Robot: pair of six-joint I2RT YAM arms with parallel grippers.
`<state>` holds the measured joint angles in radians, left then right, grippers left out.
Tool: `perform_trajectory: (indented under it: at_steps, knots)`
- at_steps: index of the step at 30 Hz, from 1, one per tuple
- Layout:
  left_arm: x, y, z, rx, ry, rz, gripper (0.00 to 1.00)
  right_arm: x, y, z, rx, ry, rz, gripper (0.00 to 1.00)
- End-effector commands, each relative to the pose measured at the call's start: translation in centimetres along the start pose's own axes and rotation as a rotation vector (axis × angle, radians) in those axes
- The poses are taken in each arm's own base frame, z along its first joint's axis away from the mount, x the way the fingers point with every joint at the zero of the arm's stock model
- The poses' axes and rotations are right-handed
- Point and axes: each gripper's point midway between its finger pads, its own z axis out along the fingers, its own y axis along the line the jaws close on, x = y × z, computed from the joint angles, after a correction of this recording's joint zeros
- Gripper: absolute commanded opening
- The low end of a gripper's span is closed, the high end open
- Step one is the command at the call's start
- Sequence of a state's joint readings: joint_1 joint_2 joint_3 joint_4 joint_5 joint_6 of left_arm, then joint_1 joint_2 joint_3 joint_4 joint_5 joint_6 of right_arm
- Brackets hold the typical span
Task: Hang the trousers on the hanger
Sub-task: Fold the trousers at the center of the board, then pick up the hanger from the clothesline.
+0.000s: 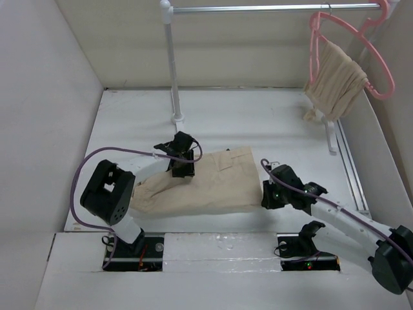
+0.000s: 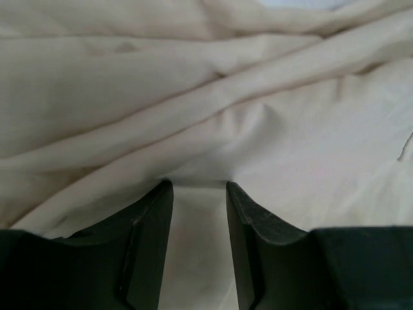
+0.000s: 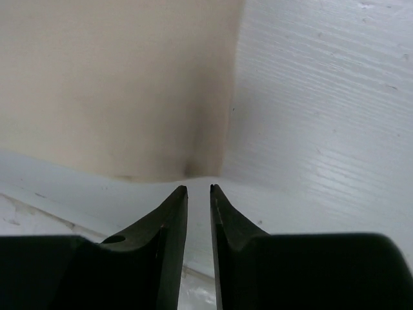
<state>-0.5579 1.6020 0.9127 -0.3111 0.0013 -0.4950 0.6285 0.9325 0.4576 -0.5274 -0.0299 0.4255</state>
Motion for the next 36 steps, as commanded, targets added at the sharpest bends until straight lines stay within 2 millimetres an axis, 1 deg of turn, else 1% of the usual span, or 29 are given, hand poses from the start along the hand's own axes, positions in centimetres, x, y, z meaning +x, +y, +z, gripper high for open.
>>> perform_trajectory:
  at_steps: [1,3,4,6,7,8,9,11,12,13,14,15,16,17,18,19,20,22,23,24,25,26,27,28,30,31,33,34,36]
  knots:
    - [-4.1,-0.4,-1.8,-0.010,-0.117,0.012,0.35,-2.8,0.7,-2.7,-0.003,-0.061,-0.001,0.27]
    - [-5.2,-2.4,-3.8,0.043,-0.159,0.027,0.36,-5.0,2.0,-5.1,-0.032,-0.104,-0.004,0.36]
    - [-6.3,-3.7,-5.4,0.072,-0.191,0.032,0.36,-8.5,4.0,-8.1,-0.095,-0.201,-0.022,0.40]
    - [-7.4,-5.6,-7.9,0.132,-0.243,0.040,0.37,-12.1,5.9,-11.8,-0.140,-0.303,-0.089,0.49]
    - [-8.9,-8.0,-10.9,0.210,-0.304,0.048,0.37,-17.6,8.4,-17.9,-0.194,-0.482,-0.176,0.52]
    - [-8.9,-8.0,-10.9,0.210,-0.304,0.049,0.37,-17.6,8.4,-17.3,-0.186,-0.462,-0.176,0.52]
    - [-10.2,-8.8,-12.6,0.241,-0.349,0.041,0.37,-21.2,9.7,-21.9,-0.207,-0.591,-0.197,0.45]
    - [-10.9,-10.5,-14.9,0.298,-0.400,0.054,0.37,-24.2,10.5,-25.5,-0.190,-0.678,-0.263,0.31]
    - [-11.9,-11.1,-16.0,0.321,-0.434,0.052,0.37,-26.3,10.8,-25.8,-0.167,-0.694,-0.284,0.13]
    - [-12.0,-11.9,-16.9,0.345,-0.452,0.064,0.36,-29.0,11.3,-30.9,-0.156,-0.828,-0.288,0.07]
    - [-12.3,-12.4,-17.7,0.362,-0.469,0.075,0.31,-30.4,11.0,-32.4,-0.119,-0.875,-0.317,0.02]
    - [-12.5,-13.2,-18.4,0.382,-0.488,0.086,0.27,-32.4,10.6,-32.3,-0.068,-0.881,-0.310,0.00]
    - [-12.7,-13.3,-18.8,0.375,-0.503,0.089,0.23,-34.1,10.1,-37.0,-0.042,-0.988,-0.295,0.00]
    - [-12.9,-13.3,-19.0,0.372,-0.512,0.091,0.10,-35.2,9.5,-38.2,-0.001,-1.019,-0.323,0.00]
    - [-12.8,-13.8,-19.3,0.379,-0.516,0.099,0.03,-36.2,8.8,-39.3,0.036,-1.047,-0.310,0.00]
    - [-12.8,-13.7,-19.3,0.377,-0.515,0.099,0.00,-37.8,6.9,-39.1,0.105,-1.043,-0.280,0.00]
    - [-12.3,-13.9,-19.4,0.385,-0.507,0.101,0.00,-38.4,6.1,-41.7,0.136,-1.111,-0.269,0.00]
    - [-11.6,-13.8,-19.4,0.400,-0.493,0.099,0.00,-40.0,4.4,-42.2,0.172,-1.139,-0.255,0.01]
    - [-11.1,-13.9,-19.5,0.408,-0.489,0.099,0.00,-40.6,1.8,-42.8,0.238,-1.151,-0.219,0.05]
    - [-10.5,-13.5,-18.9,0.402,-0.477,0.096,0.00,-40.9,1.2,-42.7,0.234,-1.150,-0.222,0.16]
    - [-10.1,-13.3,-19.3,0.415,-0.478,0.092,0.00,-41.5,0.1,-42.8,0.255,-1.161,-0.207,0.23]
    - [-9.8,-13.1,-19.1,0.415,-0.473,0.087,0.00,-41.9,-2.1,-42.7,0.303,-1.155,-0.171,0.30]
    - [-9.0,-12.7,-18.4,0.408,-0.453,0.080,0.00,-42.1,-3.0,-42.0,0.310,-1.139,-0.162,0.46]
    - [-8.7,-12.5,-18.7,0.418,-0.457,0.076,0.00,-42.7,-3.6,-41.9,0.314,-1.153,-0.162,0.52]
    - [-7.9,-12.0,-18.1,0.416,-0.439,0.073,0.02,-43.9,-5.3,-40.0,0.318,-1.122,-0.153,0.65]
    - [-7.6,-11.9,-18.2,0.421,-0.435,0.069,0.04,-44.4,-5.4,-39.2,0.307,-1.106,-0.162,0.67]
    - [-7.2,-11.7,-18.0,0.419,-0.425,0.071,0.06,-45.7,-7.5,-36.2,0.308,-1.030,-0.176,0.72]
    - [-7.1,-11.6,-17.9,0.417,-0.423,0.073,0.08,-45.7,-7.5,-36.3,0.306,-1.018,-0.194,0.73]
    - [-6.9,-11.4,-17.9,0.410,-0.417,0.075,0.09,-46.4,-8.2,-34.8,0.283,-0.986,-0.211,0.77]
